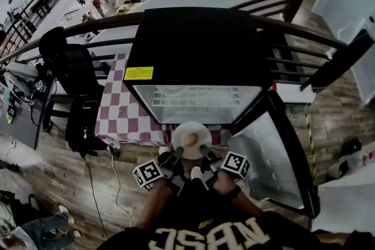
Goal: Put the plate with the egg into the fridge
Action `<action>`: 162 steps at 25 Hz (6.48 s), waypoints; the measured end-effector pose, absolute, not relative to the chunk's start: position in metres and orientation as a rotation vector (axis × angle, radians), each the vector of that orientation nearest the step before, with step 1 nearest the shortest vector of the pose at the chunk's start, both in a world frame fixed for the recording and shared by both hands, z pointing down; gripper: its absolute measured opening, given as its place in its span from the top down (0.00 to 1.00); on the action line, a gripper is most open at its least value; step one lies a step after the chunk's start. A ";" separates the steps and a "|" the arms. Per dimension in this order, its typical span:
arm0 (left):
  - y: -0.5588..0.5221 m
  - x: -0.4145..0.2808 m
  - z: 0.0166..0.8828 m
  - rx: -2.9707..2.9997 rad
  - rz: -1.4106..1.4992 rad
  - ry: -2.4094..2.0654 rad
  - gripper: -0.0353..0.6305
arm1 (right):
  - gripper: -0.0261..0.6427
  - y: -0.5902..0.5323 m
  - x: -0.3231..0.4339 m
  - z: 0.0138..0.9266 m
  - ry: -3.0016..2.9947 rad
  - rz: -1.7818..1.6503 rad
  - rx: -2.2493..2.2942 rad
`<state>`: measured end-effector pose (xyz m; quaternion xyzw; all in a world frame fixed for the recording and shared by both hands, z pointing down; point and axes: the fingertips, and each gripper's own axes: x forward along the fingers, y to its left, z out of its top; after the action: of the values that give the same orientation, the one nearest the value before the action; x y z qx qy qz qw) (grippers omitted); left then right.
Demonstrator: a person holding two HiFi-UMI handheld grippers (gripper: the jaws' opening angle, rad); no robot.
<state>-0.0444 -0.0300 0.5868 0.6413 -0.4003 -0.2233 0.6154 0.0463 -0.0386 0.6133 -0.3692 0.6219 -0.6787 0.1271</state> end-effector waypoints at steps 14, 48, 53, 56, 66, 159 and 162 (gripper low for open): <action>-0.075 -0.073 0.641 1.381 -0.522 -0.893 0.90 | 0.91 -0.088 0.019 0.654 1.900 -1.944 -1.192; -0.123 -0.079 0.738 1.436 -0.324 -0.887 0.88 | 0.91 -0.139 0.010 0.746 1.923 -2.024 -1.324; -0.131 -0.082 0.740 1.426 -0.313 -0.903 0.88 | 0.91 -0.147 0.007 0.750 1.924 -2.035 -1.334; -0.134 -0.083 0.744 1.423 -0.289 -0.915 0.88 | 0.91 -0.150 0.005 0.754 1.939 -2.047 -1.352; -0.147 -0.080 0.749 1.422 -0.234 -0.898 0.87 | 0.90 -0.166 0.008 0.759 1.943 -2.040 -1.403; -0.154 -0.054 0.755 1.585 -0.107 -1.003 0.83 | 0.84 -0.157 -0.004 0.762 2.338 -1.946 -1.219; -0.158 -0.053 0.756 1.583 -0.104 -1.002 0.84 | 0.85 -0.160 -0.007 0.763 2.354 -1.955 -1.205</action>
<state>-0.0529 -0.1579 0.7561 0.6803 -0.4308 -0.0445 0.5912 -0.0067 -0.1603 0.7626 -0.3655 0.7139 -0.5927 -0.0736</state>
